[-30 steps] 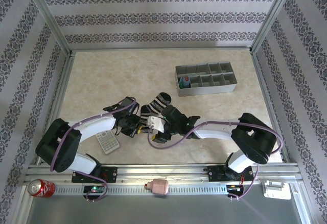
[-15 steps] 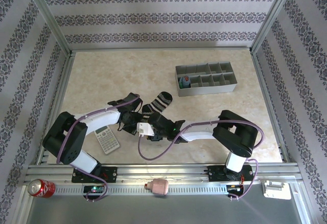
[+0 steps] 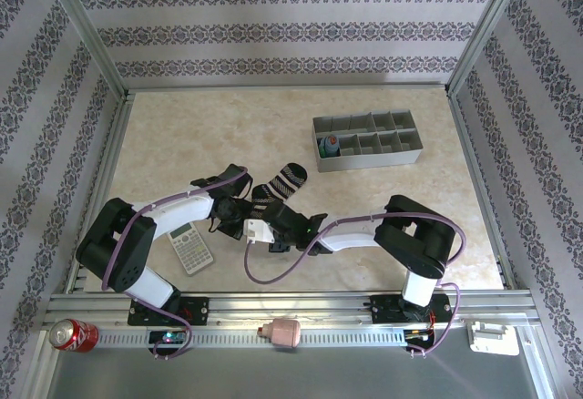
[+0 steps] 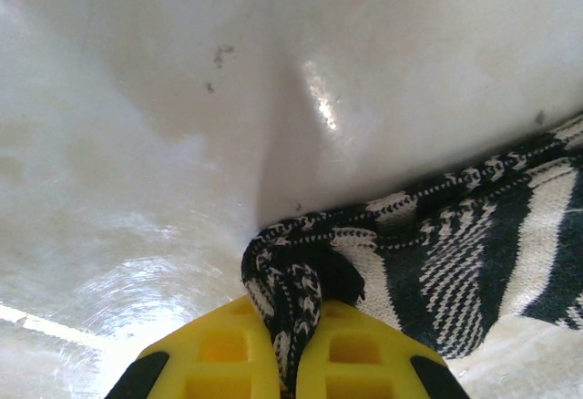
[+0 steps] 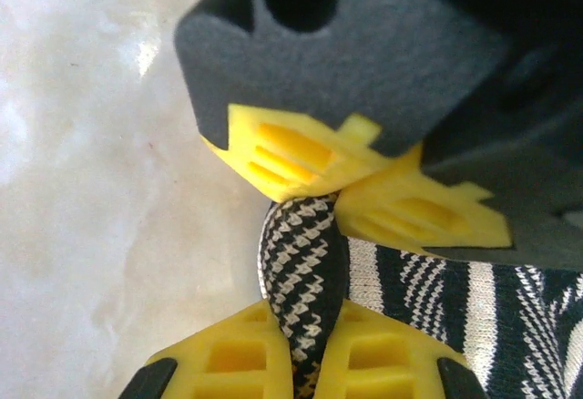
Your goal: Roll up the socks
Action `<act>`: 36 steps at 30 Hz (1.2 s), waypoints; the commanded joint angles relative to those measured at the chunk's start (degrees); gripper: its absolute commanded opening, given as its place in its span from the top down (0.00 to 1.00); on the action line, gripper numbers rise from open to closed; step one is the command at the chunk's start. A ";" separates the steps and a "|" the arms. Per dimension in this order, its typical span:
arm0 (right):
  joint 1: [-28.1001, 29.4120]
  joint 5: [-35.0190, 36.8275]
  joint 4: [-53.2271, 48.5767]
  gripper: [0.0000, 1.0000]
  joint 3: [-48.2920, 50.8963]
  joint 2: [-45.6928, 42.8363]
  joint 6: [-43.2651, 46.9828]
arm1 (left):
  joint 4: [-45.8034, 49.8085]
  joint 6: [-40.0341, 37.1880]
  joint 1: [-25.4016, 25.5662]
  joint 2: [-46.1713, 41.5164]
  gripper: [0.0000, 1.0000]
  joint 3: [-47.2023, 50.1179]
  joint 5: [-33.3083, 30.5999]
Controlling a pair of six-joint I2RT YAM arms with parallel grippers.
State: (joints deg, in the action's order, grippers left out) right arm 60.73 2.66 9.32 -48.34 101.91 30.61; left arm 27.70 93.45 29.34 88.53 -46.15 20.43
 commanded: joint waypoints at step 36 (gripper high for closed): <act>-22.60 -50.34 -26.16 1.00 -13.37 18.94 -29.20 | -16.75 -5.47 1.34 -5.75 0.47 9.25 -1.80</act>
State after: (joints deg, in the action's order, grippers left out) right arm 38.76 -52.42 -7.60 -63.24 116.36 3.64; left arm 12.82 90.19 30.02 81.10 -37.19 19.40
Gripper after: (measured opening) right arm 0.063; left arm 0.528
